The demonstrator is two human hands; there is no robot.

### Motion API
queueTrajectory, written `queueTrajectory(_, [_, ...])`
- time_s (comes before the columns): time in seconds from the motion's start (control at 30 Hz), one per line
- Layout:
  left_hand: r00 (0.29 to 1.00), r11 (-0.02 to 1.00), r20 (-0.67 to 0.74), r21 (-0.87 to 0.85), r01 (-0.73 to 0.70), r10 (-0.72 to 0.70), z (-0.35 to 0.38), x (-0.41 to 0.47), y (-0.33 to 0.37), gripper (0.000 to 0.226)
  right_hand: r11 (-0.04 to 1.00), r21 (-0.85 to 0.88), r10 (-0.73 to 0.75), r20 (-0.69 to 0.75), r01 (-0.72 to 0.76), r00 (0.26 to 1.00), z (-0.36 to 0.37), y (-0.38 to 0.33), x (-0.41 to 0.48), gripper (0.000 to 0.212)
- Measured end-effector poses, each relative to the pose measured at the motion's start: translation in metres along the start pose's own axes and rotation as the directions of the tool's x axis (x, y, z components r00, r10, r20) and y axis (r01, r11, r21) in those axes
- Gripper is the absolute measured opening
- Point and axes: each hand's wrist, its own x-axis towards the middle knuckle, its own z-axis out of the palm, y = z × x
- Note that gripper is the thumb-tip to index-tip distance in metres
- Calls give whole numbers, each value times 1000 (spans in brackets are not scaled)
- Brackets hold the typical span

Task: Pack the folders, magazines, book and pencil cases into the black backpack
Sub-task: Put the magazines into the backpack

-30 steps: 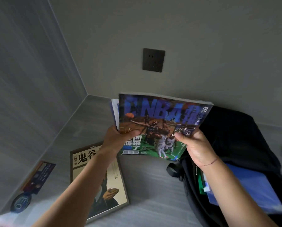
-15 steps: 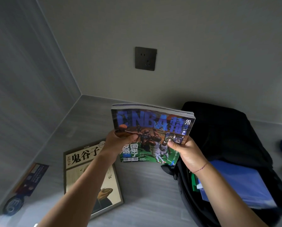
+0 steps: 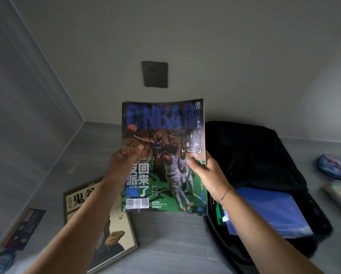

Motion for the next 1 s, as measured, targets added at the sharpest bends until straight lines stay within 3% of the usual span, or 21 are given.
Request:
queueTrajectory(0.1, [995,996,82,-58,67,-62,16,-18,27,24,997,17,-77,-35,77,996,-29,-29,-16,35])
queueTrajectory(0.23, [982,994,187,-91,56,-38,75,-56,28,24,997,46,-53,-138,60,989,-89,-23,-59,36])
queueTrajectory(0.37, [955,980,291,198,0,-59,144,-92,9,45,983,169,106,-228,-68,968,-154,16,-123,39])
queueTrajectory(0.47, [922,909,378,352,-223,80,183,-105,-6,50,950,265,247,-320,-164,915,-197,40,-174,37])
queueTrajectory(0.53, [855,796,454,406,-448,250,205,-99,-16,27,923,317,334,-373,-219,866,-220,53,-204,37])
queueTrajectory(0.57, [795,684,522,459,-567,308,215,-94,-20,22,915,327,362,-411,-235,837,-230,57,-218,36])
queueTrajectory(0.63, [674,398,664,550,-734,324,234,-84,-26,52,898,357,411,-479,-256,775,-246,64,-242,34])
queueTrajectory(0.7, [603,187,715,577,-795,354,251,-76,-26,65,874,389,464,-492,-291,737,-255,69,-261,28])
queueTrajectory(0.77, [575,113,708,586,-802,410,264,-69,-20,49,844,424,517,-481,-329,708,-261,76,-276,24])
queueTrajectory(0.83, [600,141,663,611,-779,448,271,-66,-7,30,811,470,558,-440,-349,704,-263,83,-285,25])
queueTrajectory(0.93, [741,428,488,610,-667,461,273,-63,21,25,787,519,566,-393,-332,725,-253,83,-285,28])
queueTrajectory(1.0, [796,574,374,553,-603,476,271,-61,41,24,804,506,536,-390,-312,749,-243,83,-279,26])
